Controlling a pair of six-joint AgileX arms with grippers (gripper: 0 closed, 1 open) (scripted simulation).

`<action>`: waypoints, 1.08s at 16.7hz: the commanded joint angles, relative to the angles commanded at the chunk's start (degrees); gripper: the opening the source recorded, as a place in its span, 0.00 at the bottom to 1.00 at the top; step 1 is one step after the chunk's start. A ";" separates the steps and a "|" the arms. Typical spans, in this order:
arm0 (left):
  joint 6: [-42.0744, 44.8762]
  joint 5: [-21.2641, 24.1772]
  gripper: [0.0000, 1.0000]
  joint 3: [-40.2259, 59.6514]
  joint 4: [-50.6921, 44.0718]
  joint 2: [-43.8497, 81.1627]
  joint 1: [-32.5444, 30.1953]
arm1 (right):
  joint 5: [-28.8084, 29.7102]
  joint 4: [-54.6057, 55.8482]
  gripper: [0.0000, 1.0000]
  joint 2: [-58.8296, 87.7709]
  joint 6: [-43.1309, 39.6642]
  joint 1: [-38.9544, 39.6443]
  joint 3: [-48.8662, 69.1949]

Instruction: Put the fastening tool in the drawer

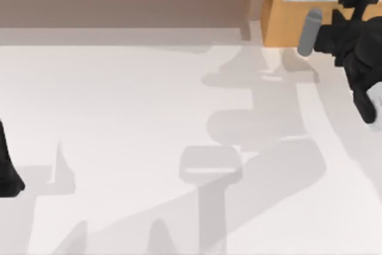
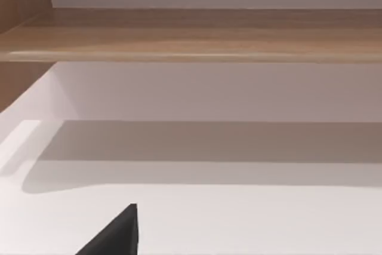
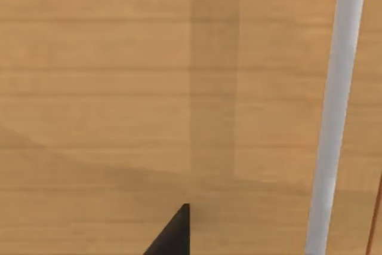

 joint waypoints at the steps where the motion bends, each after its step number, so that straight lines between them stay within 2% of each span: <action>1: 0.00 0.00 1.00 0.00 0.00 0.00 0.00 | 0.00 0.00 0.47 0.00 0.00 0.00 0.00; 7: 0.00 0.00 1.00 0.00 0.00 0.00 0.00 | 0.00 0.00 0.02 0.00 0.00 0.00 0.00; 18: 0.00 0.00 1.00 0.00 0.00 0.00 0.00 | 0.09 0.44 0.00 -0.50 0.05 0.36 -1.04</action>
